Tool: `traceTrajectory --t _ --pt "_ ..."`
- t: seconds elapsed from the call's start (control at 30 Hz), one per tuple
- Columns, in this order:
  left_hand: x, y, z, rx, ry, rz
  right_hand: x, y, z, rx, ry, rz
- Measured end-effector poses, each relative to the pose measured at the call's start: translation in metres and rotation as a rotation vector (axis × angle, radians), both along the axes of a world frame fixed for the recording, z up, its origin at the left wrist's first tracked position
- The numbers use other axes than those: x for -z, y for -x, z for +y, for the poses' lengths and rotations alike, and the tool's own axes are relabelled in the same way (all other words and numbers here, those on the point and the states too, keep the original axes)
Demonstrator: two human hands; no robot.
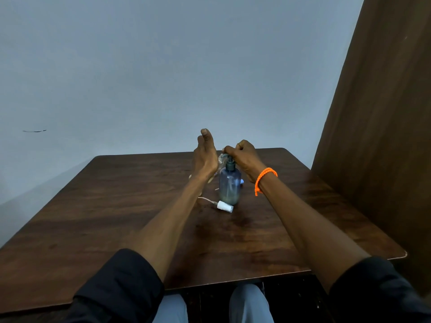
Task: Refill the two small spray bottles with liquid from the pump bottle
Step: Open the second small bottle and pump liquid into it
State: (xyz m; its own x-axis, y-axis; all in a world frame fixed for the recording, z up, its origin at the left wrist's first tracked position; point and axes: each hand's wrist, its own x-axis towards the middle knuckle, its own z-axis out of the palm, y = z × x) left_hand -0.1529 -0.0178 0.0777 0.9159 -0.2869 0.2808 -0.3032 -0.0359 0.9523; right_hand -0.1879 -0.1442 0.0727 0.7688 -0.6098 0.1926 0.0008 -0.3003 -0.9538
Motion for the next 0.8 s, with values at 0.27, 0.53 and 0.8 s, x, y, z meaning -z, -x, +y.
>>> traceTrajectory --t 0.27,0.53,0.8 --pt "0.002 0.002 -0.002 0.019 -0.024 0.021 -0.008 0.004 0.003 -0.002 0.056 0.038" --pt "0.012 -0.009 -0.004 -0.013 -0.007 0.038 -0.003 0.007 0.005 -0.047 0.032 0.095" --pt "0.004 -0.007 -0.004 0.003 -0.048 0.015 -0.012 0.010 0.004 -0.067 0.031 0.096"
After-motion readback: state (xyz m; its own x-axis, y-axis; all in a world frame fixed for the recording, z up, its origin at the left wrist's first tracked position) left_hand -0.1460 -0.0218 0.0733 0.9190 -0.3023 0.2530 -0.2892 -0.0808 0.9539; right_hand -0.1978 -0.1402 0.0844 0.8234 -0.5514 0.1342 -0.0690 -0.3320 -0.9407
